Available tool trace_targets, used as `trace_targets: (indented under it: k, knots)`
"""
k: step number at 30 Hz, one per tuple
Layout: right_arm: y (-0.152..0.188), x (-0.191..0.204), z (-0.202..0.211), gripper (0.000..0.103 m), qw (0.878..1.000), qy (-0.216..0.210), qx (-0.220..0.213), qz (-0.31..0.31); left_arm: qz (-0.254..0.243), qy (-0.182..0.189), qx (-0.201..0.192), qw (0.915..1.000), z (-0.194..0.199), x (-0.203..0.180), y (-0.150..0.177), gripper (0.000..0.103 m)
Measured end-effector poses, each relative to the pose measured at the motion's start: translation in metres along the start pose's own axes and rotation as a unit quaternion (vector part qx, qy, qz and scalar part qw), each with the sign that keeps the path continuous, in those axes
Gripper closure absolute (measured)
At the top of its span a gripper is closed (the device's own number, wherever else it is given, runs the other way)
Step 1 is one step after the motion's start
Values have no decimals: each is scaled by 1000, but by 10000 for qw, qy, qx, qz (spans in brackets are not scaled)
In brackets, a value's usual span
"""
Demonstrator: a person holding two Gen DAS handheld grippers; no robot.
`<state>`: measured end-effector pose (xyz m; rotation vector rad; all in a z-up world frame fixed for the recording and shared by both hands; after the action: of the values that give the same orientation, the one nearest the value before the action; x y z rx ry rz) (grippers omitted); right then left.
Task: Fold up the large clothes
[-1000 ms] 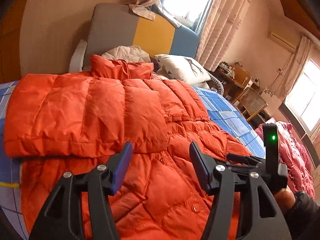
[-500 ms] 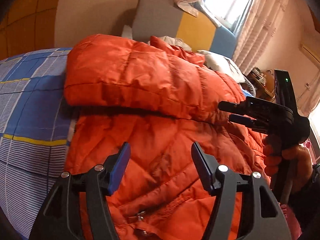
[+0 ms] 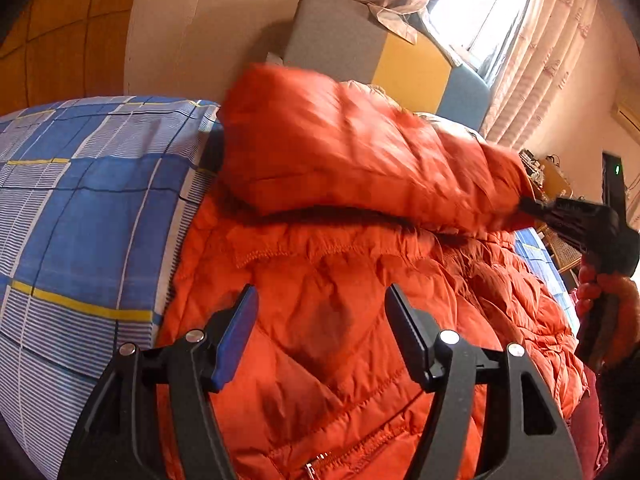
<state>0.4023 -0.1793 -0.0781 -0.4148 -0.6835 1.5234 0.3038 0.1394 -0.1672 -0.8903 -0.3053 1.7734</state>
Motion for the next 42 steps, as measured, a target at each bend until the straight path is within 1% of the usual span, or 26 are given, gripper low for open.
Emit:
trace_targets:
  k: [1,5,7,9,11,12,13,14,15,16,18,21,24,28,32,37,42]
  knots:
    - [1,-14,-3,98,9998,163,37,-76,5,-24,-13,10000,0,0,-3,38]
    - [11,-46,-12,98,9985,414,209,-281,55,-160,-61,9998,-1,3,-12,38]
    - [20,-52,-17,98,9979,468,317,-326,72,-186,-90,9998,-1,2,-17,38]
    - [22,-53,-19,97,9982,413,337,-269,39,-265,-123,9996,-2,1,-23,38]
    - [22,-51,-17,92,9982,496,311,-144,11,-284,-166,9995,-4,-2,-32,38]
    - [20,-49,-14,84,9981,543,275,-89,-13,-299,-191,9994,-4,-4,-36,38]
    - [17,-47,-11,71,9981,595,187,-8,-43,-312,-231,9992,-5,-7,-41,38]
    - [16,-46,-7,62,9978,649,113,57,-58,-303,-265,9992,-7,-9,-47,38]
    - [14,-44,-4,46,9973,718,6,132,-67,-299,-293,9991,-7,-11,-50,38]
    - [11,-41,2,40,9967,770,-143,194,-77,-313,-335,9989,-8,-14,-56,37]
    - [7,-33,3,40,9971,673,-221,295,-99,-300,-396,9987,-12,-19,-66,36]
    - [3,-18,-7,40,9970,546,-121,533,-186,-327,-444,9983,-21,-26,-81,36]
    - [0,-11,-23,40,9961,587,8,660,-270,-374,-446,9979,-34,-34,-95,36]
    - [-2,-15,-48,40,9947,719,204,709,-375,-483,-363,9975,-56,-38,-107,36]
    - [0,-21,-68,40,9933,802,342,763,-296,-646,-154,9974,-81,-25,-106,37]
    - [8,-22,-85,40,9922,813,455,822,-187,-740,-17,9971,-99,-12,-100,35]
    - [11,-22,-103,39,9907,863,633,842,-230,-876,141,9958,-117,-6,-97,35]
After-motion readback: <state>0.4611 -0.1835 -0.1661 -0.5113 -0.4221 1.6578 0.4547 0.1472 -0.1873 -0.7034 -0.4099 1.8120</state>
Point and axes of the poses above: each gripper's, at about its wrist camera, not at the fingertips, and z roughly against the way its jaws point, x to its left, y to its underside, the point moved 7 cm from there along -z, roughly the way its jaws point, and after that the axes turned 7 degrees about z, right-handed, at the moved point
